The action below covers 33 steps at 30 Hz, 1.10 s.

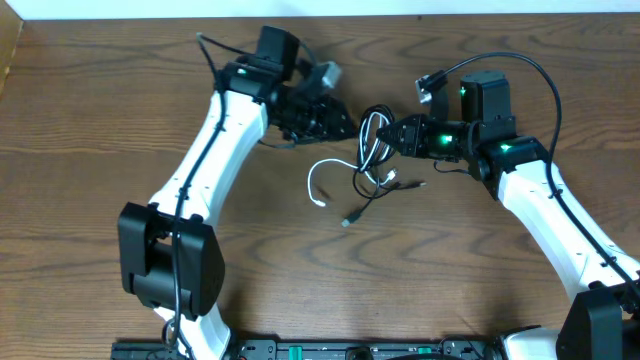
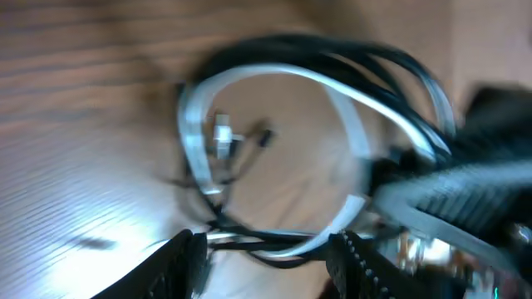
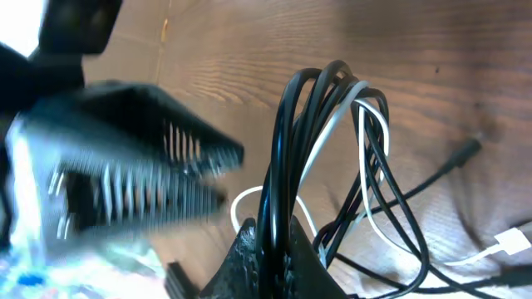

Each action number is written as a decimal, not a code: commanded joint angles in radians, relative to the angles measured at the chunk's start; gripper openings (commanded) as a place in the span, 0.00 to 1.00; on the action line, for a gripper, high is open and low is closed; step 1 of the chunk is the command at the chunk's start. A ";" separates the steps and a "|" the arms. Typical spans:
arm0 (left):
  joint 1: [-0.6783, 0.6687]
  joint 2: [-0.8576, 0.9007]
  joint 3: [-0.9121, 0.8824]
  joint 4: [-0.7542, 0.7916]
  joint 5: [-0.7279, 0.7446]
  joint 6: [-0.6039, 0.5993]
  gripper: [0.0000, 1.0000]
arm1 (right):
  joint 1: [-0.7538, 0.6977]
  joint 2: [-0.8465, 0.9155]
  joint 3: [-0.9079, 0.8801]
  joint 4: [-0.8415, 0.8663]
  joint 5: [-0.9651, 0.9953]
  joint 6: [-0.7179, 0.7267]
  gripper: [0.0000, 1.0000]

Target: Untangle cables

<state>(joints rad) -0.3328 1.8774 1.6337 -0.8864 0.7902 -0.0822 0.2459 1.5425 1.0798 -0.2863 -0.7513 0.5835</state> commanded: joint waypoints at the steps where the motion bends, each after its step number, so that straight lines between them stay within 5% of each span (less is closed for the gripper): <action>1: -0.047 -0.020 -0.013 0.008 0.089 0.149 0.52 | -0.017 0.000 0.010 0.006 -0.037 0.096 0.01; 23: -0.085 -0.007 -0.013 0.163 0.184 0.220 0.52 | -0.127 0.000 0.010 0.006 -0.176 0.119 0.01; 33: -0.174 -0.007 -0.013 0.188 -0.035 0.212 0.52 | -0.127 0.000 0.010 0.006 -0.184 0.119 0.01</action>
<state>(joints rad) -0.4820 1.8778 1.6272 -0.7013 0.8429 0.1127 0.1272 1.5425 1.0798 -0.2863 -0.9024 0.6941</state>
